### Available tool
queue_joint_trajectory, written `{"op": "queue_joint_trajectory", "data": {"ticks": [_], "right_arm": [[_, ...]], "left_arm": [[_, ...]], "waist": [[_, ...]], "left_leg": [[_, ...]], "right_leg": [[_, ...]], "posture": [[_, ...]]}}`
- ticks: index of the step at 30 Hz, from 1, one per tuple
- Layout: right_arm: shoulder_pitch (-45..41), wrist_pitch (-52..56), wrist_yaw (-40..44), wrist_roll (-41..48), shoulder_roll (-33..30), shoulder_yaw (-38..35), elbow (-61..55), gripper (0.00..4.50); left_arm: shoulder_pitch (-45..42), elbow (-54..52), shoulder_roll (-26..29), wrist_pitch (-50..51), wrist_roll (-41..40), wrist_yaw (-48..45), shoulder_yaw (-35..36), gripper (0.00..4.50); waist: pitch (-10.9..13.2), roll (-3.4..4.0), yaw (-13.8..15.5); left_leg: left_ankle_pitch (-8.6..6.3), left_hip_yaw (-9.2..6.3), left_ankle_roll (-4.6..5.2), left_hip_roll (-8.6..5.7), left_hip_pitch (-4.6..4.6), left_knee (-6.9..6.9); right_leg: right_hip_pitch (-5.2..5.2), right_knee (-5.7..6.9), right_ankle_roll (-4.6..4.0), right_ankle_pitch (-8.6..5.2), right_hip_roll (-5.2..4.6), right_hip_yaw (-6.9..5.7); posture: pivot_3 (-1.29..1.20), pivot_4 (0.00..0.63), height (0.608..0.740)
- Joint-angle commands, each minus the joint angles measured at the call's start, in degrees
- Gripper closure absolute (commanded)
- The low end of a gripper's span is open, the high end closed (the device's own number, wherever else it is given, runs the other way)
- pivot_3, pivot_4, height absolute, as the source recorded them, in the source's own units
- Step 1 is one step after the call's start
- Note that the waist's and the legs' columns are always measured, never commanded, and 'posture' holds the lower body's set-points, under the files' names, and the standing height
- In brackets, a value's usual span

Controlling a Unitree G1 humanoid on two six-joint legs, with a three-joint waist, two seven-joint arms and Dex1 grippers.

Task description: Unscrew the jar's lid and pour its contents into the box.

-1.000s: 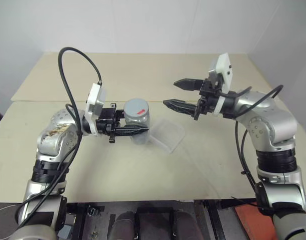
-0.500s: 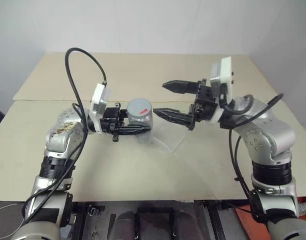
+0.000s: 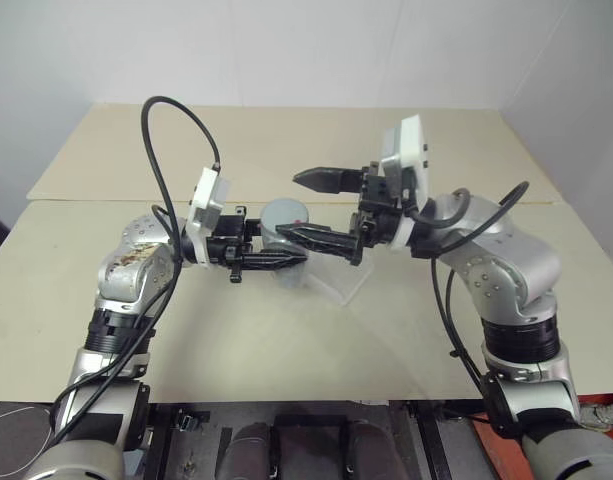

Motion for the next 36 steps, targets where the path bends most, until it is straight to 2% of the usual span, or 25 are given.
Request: {"op": "queue_joint_trajectory", "data": {"ticks": [1, 8, 14, 36], "right_arm": [[-2.6, -0.2, -0.3, -0.1, 0.9, 0.2, -0.2, 0.01], [-4.4, -0.6, -1.7, -2.9, 3.7, 3.0, 2.3, 0.01], [-4.6, -0.5, -2.4, -4.1, 4.0, 2.4, 4.2, 0.01], [0.4, 0.1, -1.3, 1.0, -6.0, -6.3, 2.1, 0.01]], "left_arm": [[-0.7, -1.8, 0.4, -0.7, -0.5, -0.1, 0.6, 2.59], [-0.5, -1.9, 0.5, -0.7, -0.4, 0.0, 0.5, 2.59], [-0.5, -1.9, 0.8, -0.8, -0.4, -0.1, 0.6, 2.59], [-0.1, -2.1, 2.3, -0.9, -0.6, -1.0, 1.4, 2.59]], "waist": [[0.0, 0.0, 0.0], [0.0, 0.0, 0.0], [0.0, 0.0, 0.0], [0.0, 0.0, 0.1]], "left_leg": [[0.0, 0.0, 0.0, 0.0, 0.0, 0.0], [0.0, 0.0, -0.01, 0.0, 0.0, 0.0], [0.01, 0.0, -0.01, -0.01, -0.01, 0.0], [-0.01, 0.0, 0.01, 0.01, 0.0, -0.01]], "right_leg": [[0.0, 0.0, 0.0, 0.0, 0.0, 0.0], [-0.01, 0.0, 0.0, 0.0, 0.0, 0.0], [0.0, -0.01, 0.0, 0.0, 0.0, -0.01], [0.01, -0.03, 0.0, 0.0, -0.01, -0.02]], "posture": [[0.0, 0.15, 0.74], [0.0, 0.15, 0.74], [0.0, 0.15, 0.74], [0.0, 0.15, 0.74]]}}
